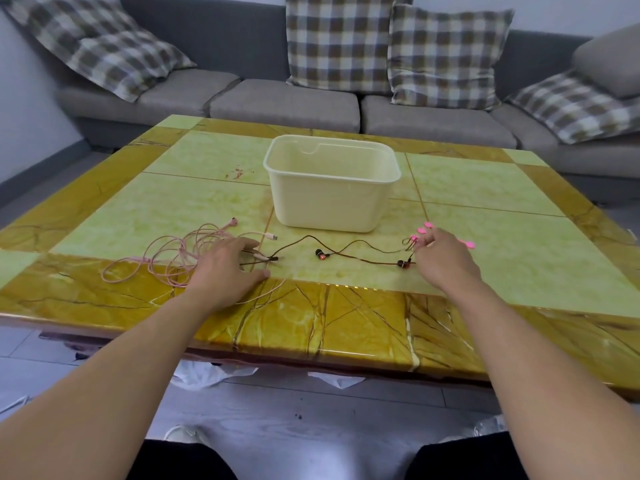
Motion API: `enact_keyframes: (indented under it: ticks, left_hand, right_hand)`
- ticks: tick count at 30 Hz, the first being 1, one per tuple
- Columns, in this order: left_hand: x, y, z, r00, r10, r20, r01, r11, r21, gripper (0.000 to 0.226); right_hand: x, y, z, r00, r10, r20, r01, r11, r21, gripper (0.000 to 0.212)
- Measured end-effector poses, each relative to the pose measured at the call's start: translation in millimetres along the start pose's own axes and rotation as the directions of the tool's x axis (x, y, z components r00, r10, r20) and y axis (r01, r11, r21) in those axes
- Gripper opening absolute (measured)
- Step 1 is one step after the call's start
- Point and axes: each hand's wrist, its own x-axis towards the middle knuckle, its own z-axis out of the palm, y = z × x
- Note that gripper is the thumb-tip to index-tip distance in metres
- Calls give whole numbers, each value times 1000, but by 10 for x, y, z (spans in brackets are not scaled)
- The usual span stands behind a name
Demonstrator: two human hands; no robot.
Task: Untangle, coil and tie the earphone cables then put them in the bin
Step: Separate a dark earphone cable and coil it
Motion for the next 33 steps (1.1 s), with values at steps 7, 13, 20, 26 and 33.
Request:
enact_keyframes:
  ticks: [7,13,20,26,33]
  left_hand:
    - [-29,68,-14,998,66,-18,-67,995,-68,32]
    - [-81,71,-47,991,130,7,-128,981,-146,29]
    - [-74,-38,-122,993,-35,-115,6,970,-242,27]
    - [-50,-98,-134,985,-98,-140,68,976,-207,25]
    - [-79,-46,-124,988,-85,-126,70,991,-116,27]
  right_hand:
    - [-260,-478,343,881,-467,71,472,872,-130,42]
    - [-425,-807,946,676,-648,352,734,634,-244,53]
    - [-367,-855,894,770,-610,185,583,792,184,26]
    - [-221,-844,444,982,-189,18,70,452,889,36]
    - [-100,-562,97,997,-55,45,-19,404,914,29]
